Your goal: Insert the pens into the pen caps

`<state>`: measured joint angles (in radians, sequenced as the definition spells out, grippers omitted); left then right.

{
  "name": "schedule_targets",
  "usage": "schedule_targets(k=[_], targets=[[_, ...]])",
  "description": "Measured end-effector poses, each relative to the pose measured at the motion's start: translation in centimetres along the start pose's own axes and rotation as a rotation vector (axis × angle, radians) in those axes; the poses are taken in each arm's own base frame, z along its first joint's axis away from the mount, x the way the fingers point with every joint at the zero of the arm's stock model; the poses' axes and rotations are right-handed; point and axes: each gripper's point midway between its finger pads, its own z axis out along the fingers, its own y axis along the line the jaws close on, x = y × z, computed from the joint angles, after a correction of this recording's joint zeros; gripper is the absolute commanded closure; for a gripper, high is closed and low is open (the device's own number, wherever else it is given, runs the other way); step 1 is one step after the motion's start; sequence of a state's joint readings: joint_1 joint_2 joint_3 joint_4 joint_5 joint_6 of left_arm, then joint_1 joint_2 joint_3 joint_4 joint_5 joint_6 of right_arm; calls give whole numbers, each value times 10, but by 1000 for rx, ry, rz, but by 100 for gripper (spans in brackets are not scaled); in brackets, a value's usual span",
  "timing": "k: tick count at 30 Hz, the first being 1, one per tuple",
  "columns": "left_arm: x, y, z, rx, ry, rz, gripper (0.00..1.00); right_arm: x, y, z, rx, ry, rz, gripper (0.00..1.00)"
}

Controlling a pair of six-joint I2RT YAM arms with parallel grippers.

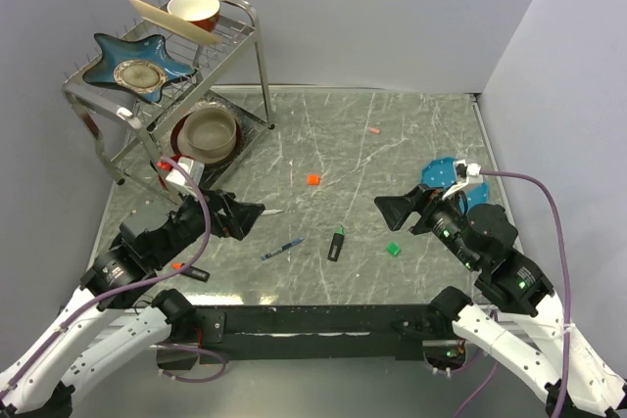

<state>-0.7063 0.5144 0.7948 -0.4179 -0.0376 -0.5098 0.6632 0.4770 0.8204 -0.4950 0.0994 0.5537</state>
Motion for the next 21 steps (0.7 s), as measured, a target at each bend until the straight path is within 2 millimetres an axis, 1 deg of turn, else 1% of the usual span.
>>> schedule_targets(k=[6, 10, 14, 16, 18, 21], targets=[[1, 5, 0, -26, 1, -4, 1, 6, -3, 1, 1, 6, 7, 0], [-1, 7, -2, -45, -15, -53, 1, 5, -5, 1, 15, 2, 6, 0], [1, 18, -12, -108, -51, -183, 0, 6, -9, -1, 34, 7, 3, 0], [2, 25, -19, -156, -71, -273, 3, 5, -10, -4, 37, 0, 4, 0], [2, 35, -26, -219, -100, -382, 4, 3, -10, -10, 30, -14, 6, 0], [10, 55, -37, -357, -115, -533, 6, -5, -8, -21, 8, -58, 14, 0]])
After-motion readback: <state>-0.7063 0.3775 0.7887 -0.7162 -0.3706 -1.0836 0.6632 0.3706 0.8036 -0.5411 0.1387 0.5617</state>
